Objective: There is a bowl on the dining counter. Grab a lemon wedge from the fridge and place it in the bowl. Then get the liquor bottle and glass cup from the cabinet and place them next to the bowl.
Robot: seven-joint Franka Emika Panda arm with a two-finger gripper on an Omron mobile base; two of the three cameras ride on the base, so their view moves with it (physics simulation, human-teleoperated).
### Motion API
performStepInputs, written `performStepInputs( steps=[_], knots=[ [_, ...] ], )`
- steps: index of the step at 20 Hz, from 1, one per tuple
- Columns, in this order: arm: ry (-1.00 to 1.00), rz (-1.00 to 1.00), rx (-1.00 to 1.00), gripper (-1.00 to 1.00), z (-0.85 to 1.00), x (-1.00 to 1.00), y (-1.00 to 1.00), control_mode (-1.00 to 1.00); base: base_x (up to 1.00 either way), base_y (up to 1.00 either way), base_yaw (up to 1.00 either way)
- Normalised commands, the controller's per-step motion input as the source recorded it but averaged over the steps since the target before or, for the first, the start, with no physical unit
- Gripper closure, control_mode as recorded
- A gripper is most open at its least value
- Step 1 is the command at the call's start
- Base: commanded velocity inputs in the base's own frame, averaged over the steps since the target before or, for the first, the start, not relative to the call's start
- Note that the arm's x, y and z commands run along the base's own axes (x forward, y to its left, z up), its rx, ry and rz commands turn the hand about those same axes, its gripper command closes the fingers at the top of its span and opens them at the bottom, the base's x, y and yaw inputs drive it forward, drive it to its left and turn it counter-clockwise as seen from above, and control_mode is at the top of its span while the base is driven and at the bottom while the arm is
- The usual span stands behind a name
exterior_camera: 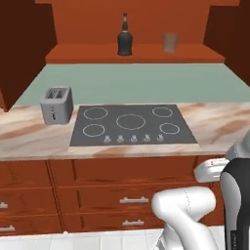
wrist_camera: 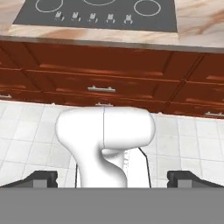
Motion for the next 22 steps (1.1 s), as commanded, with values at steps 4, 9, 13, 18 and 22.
performStepInputs(
  steps=[4,9,13,18,22],
  knots=[
    [0.0,0.0,0.0,-1.0,0.0,0.0,0.0,1.0,0.9,0.21,-0.33],
    [0.0,0.0,0.0,-1.0,0.0,0.0,0.0,1.0,0.65,0.13,-0.35],
    [0.0,0.0,0.0,-1.0,0.0,0.0,0.0,1.0,0.53,0.16,-0.34],
    [0.0,0.0,0.0,-1.0,0.0,0.0,0.0,1.0,0.41,0.29,-0.22],
    [0.0,-0.04,0.0,-1.0,0.14,0.32,0.14,-1.0,0.1,0.08,-0.03]
  ],
)
